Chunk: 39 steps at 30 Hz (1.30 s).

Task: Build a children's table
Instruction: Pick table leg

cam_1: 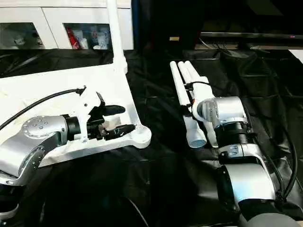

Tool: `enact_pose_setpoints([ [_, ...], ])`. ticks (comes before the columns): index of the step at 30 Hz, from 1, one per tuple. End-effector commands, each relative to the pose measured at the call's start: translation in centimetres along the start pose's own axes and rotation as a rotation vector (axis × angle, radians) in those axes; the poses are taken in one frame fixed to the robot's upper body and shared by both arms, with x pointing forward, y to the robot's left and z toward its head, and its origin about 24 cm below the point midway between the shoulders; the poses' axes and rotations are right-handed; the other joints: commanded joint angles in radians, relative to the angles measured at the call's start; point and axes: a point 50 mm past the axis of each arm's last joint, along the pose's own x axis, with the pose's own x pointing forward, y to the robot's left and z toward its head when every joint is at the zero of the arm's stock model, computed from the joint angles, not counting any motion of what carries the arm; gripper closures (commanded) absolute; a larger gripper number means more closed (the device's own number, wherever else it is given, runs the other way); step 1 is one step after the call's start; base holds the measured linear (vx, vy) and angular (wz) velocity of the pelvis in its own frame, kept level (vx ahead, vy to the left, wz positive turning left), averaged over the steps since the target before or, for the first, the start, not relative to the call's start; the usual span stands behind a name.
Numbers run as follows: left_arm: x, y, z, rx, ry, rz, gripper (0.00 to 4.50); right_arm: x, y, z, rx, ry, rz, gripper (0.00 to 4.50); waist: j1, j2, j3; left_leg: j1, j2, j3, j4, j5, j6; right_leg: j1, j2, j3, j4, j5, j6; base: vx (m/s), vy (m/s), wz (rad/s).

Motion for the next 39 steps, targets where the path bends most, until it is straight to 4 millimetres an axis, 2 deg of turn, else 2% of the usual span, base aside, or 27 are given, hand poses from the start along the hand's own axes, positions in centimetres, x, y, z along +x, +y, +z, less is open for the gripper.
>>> enact_pose_setpoints([
  [1, 0.0, -0.5, 0.5, 0.020, -0.005, -0.031, 0.73, 0.0, 0.4, -0.2, 0.019, 0.037, 0.044, 1.25, 0.003, -0.010, -0.090, 0.034, 0.044, -0.024, -0.061, -0.278, -0.033, 0.044, -0.040, 0.034, -0.064, -0.313, -0.185, 0.000, 0.000, 0.00],
  [3, 0.0, -0.5, 0.5, 0.021, -0.005, -0.036, 0.73, 0.1, 0.4, -0.4, 0.010, 0.051, 0.042, 1.25, 0.004, -0.009, -0.089, 0.034, 0.045, -0.024, -0.061, -0.275, -0.034, 0.043, -0.041, 0.034, -0.064, -0.315, -0.186, 0.000, 0.000, 0.00],
  [4, 0.0, -0.7, 0.5, 0.021, -0.006, -0.047, 0.64, 0.2, 0.4, -0.8, 0.005, 0.080, 0.040, 1.42, 0.004, -0.011, -0.092, 0.035, 0.046, -0.023, -0.060, -0.275, -0.034, 0.044, -0.042, 0.034, -0.064, -0.316, -0.187, 0.000, 0.000, 0.00],
  [5, 0.1, -0.7, 0.5, 0.021, -0.006, -0.050, 0.60, 0.3, 0.4, -0.9, 0.005, 0.085, 0.040, 1.53, 0.006, -0.008, -0.091, 0.035, 0.046, -0.024, -0.060, -0.271, -0.037, 0.042, -0.043, 0.035, -0.064, -0.317, -0.190, 0.000, 0.000, 0.00],
  [8, 0.1, -0.9, 0.5, 0.026, -0.003, -0.071, 0.60, 0.5, 0.4, -1.3, 0.001, 0.112, 0.027, 1.60, 0.006, -0.008, -0.092, 0.035, 0.046, -0.023, -0.059, -0.272, -0.042, 0.042, -0.043, 0.035, -0.062, -0.310, -0.194, 0.000, 0.000, 0.00],
  [9, 0.2, -1.0, 0.6, 0.036, 0.002, -0.077, 0.60, 0.6, 0.3, -1.5, 0.001, 0.120, 0.024, 1.75, 0.005, -0.015, -0.091, 0.034, 0.046, -0.023, -0.059, -0.276, -0.041, 0.042, -0.043, 0.035, -0.063, -0.320, -0.192, 0.000, 0.000, 0.00],
  [14, 0.1, -0.6, 0.7, 0.043, 0.006, -0.062, 0.60, 0.8, 0.2, -2.0, -0.003, 0.142, 0.018, 2.24, 0.005, -0.007, -0.085, 0.036, 0.045, -0.026, -0.062, -0.319, -0.059, 0.037, -0.041, 0.035, -0.067, -0.363, -0.170, 0.000, 0.000, 0.00],
  [15, 0.1, -0.5, 0.7, 0.046, 0.009, -0.059, 0.60, 0.9, 0.1, -2.1, -0.001, 0.145, 0.015, 2.34, 0.004, -0.009, -0.086, 0.037, 0.045, -0.026, -0.062, -0.325, -0.061, 0.037, -0.042, 0.035, -0.067, -0.366, -0.168, 0.000, 0.000, 0.00],
  [19, 0.1, -0.1, 0.5, 0.070, 0.032, -0.039, 0.60, 1.0, -0.2, -2.4, 0.023, 0.142, 0.001, 2.58, 0.004, -0.004, -0.085, 0.040, 0.045, -0.028, -0.063, -0.352, -0.070, 0.034, -0.041, 0.035, -0.070, -0.383, -0.161, 0.000, 0.000, 0.00],
  [21, 0.2, 0.0, 0.5, 0.067, 0.030, -0.024, 0.60, 1.0, -0.4, -2.6, 0.035, 0.139, -0.002, 2.61, 0.006, 0.000, -0.088, 0.041, 0.045, -0.029, -0.063, -0.349, -0.075, 0.036, -0.041, 0.034, -0.067, -0.368, -0.167, 0.000, 0.000, 0.00],
  [23, 0.3, 0.2, 0.6, 0.046, 0.023, -0.019, 0.31, 1.1, -0.5, -2.6, 0.040, 0.136, -0.006, 2.63, 0.006, 0.003, -0.087, 0.042, 0.045, -0.029, -0.063, -0.364, -0.080, 0.035, -0.040, 0.034, -0.067, -0.359, -0.173, 0.000, 0.000, 0.00],
  [27, 0.5, 0.9, 1.1, -0.030, -0.010, 0.019, 0.05, 1.1, -0.7, -2.8, 0.093, 0.110, 0.002, 2.63, 0.008, 0.008, -0.088, 0.044, 0.043, -0.029, -0.062, -0.378, -0.083, 0.036, -0.039, 0.033, -0.066, -0.337, -0.189, 0.000, 0.000, 0.00],
  [32, 0.8, 1.5, 1.6, -0.057, -0.053, 0.053, 0.00, 1.0, -1.0, -2.8, 0.123, 0.098, 0.000, 2.63, 0.010, 0.003, -0.091, 0.043, 0.042, -0.030, -0.060, -0.374, -0.077, 0.039, -0.041, 0.031, -0.069, -0.351, -0.182, 0.000, 0.000, 0.00],
  [33, 1.0, 1.9, 1.9, -0.120, -0.095, 0.086, 0.00, 1.0, -1.1, -2.9, 0.156, 0.083, 0.006, 2.63, 0.009, 0.001, -0.090, 0.042, 0.041, -0.028, -0.060, -0.367, -0.074, 0.040, -0.041, 0.032, -0.068, -0.348, -0.186, 0.000, 0.000, 0.00],
  [34, 1.3, 2.2, 2.2, -0.172, -0.130, 0.105, 0.00, 0.9, -1.1, -2.7, 0.172, 0.055, 0.019, 2.63, 0.012, 0.004, -0.091, 0.045, 0.042, -0.029, -0.058, -0.367, -0.075, 0.039, -0.041, 0.032, -0.070, -0.349, -0.186, 0.000, 0.000, 0.00],
  [37, 1.8, 2.5, 2.9, -0.289, -0.196, 0.125, 0.00, 0.6, -1.1, -2.2, 0.201, -0.034, 0.058, 2.63, 0.016, -0.003, -0.092, 0.041, 0.041, -0.028, -0.059, -0.356, -0.066, 0.043, -0.040, 0.030, -0.070, -0.330, -0.186, 0.000, 0.000, 0.00],
  [39, 2.2, 2.4, 3.1, -0.359, -0.215, 0.120, 0.00, 0.3, -1.1, -1.9, 0.219, -0.102, 0.083, 2.63, 0.017, -0.003, -0.095, 0.040, 0.041, -0.029, -0.058, -0.346, -0.054, 0.046, -0.043, 0.030, -0.071, -0.337, -0.181, 0.000, 0.000, 0.00],
])
